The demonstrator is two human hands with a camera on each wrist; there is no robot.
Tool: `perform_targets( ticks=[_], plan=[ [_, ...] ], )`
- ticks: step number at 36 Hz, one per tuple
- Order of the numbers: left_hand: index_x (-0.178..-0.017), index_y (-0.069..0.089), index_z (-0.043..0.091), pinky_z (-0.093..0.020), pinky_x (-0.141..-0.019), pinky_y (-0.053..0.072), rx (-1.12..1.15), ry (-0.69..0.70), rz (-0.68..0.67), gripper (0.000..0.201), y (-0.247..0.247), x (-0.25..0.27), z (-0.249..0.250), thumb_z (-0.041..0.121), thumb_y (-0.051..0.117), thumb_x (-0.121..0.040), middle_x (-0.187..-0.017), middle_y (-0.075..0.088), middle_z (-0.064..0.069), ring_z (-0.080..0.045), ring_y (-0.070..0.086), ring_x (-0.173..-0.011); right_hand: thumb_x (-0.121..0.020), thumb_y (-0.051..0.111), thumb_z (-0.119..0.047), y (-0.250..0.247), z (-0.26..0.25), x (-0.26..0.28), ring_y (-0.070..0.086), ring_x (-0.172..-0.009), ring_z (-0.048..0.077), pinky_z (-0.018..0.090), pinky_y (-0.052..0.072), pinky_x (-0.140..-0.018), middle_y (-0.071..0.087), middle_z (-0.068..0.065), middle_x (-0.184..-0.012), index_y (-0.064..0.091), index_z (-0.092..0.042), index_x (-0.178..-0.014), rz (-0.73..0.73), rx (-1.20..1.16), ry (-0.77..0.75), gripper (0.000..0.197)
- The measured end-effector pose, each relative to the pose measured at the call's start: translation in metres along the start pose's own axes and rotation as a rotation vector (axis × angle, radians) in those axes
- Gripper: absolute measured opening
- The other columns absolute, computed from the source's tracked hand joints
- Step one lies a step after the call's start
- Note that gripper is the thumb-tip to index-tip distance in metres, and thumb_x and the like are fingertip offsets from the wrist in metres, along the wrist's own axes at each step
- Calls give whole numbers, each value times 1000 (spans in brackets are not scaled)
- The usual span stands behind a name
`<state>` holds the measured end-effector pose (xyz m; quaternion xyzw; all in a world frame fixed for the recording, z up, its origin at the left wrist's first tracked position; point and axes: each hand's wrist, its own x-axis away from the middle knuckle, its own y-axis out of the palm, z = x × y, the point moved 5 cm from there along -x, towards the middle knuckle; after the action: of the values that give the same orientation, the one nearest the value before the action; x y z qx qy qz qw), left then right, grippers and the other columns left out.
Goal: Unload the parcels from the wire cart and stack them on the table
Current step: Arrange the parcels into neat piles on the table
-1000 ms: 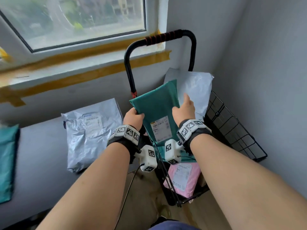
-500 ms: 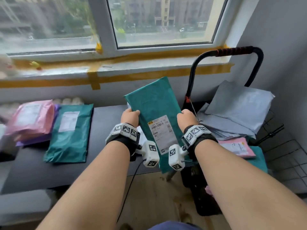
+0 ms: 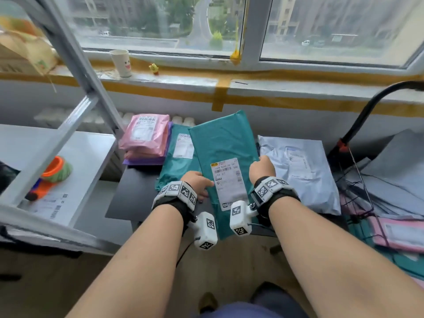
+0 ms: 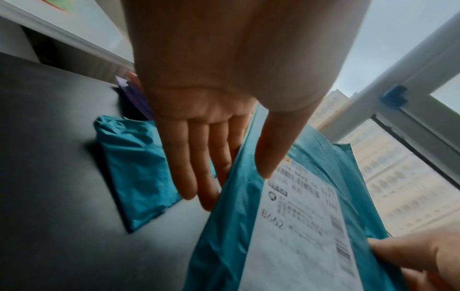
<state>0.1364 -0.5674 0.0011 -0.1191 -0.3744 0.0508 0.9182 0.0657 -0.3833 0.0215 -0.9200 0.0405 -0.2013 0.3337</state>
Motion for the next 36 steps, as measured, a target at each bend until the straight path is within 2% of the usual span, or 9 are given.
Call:
perform_targets(
  ticks=[5,7,9,11,15,22,27,33,36],
  plan=[
    [-74,54,11,-26,-44,50,-33,-95,6,20,-32,-8,-27,-1,66,-84,-69,60,-7,-20,56,-48,-97,38,-8,43,-15,-2,55,-114,35,31,38,-82,56,20,-127,50,1,-127,-50,67,11,34],
    [-66,47,11,-31,-49,49,-44,-90,97,30,-47,-19,-29,-1,70,-81,-62,51,-8,-20,49,-49,-98,39,-9,57,-20,-6,54,-115,34,29,34,-78,55,20,-129,49,1,-128,-82,94,17,34],
    [-69,54,11,-40,-70,57,-86,-50,202,23,-62,-30,-25,4,75,-77,-74,61,-13,-26,62,-68,-97,40,-8,70,-27,-15,55,-114,35,28,33,-76,56,20,-127,50,2,-127,-121,125,13,33],
    [-96,68,7,-38,-87,55,-136,-27,311,24,-79,-40,-20,11,77,-75,-105,69,-11,-27,66,-98,-96,40,-7,82,-34,-25,57,-110,35,29,35,-75,58,20,-124,52,2,-123,-164,160,-3,31],
    [-118,65,11,-31,-96,48,-216,-25,425,42,-105,-62,-12,16,75,-78,-118,66,-3,-23,62,-108,-95,41,-7,107,-48,-48,54,-89,31,30,36,-72,61,17,-113,55,-1,-113,-258,214,-45,24],
    [-104,68,13,-23,-73,45,-259,-33,517,21,-133,-102,1,12,63,-83,-101,71,-6,-20,62,-84,-93,40,-4,148,-71,-85,49,-79,28,29,36,-69,52,6,-84,48,-8,-83,-337,239,-81,13],
    [-119,57,12,-24,-85,40,-185,-37,602,33,-139,-118,-6,15,56,-86,-116,65,-7,-25,59,-107,-90,42,-4,169,-75,-104,50,-77,28,29,36,-67,56,11,-91,52,-6,-90,-381,285,-84,11],
    [-90,60,14,-28,-73,39,-300,-121,667,12,-142,-124,-17,9,51,-83,-109,63,-10,-29,59,-98,-92,46,-10,186,-74,-113,54,-83,31,30,38,-69,64,14,-106,59,-3,-106,-445,325,-51,21],
    [-92,63,16,-30,-78,43,-360,-145,619,18,-140,-129,-21,8,50,-82,-112,62,-9,-29,59,-100,-90,48,-11,192,-78,-113,55,-82,31,30,40,-69,64,15,-107,60,-4,-106,-466,341,-64,21]
  ],
)
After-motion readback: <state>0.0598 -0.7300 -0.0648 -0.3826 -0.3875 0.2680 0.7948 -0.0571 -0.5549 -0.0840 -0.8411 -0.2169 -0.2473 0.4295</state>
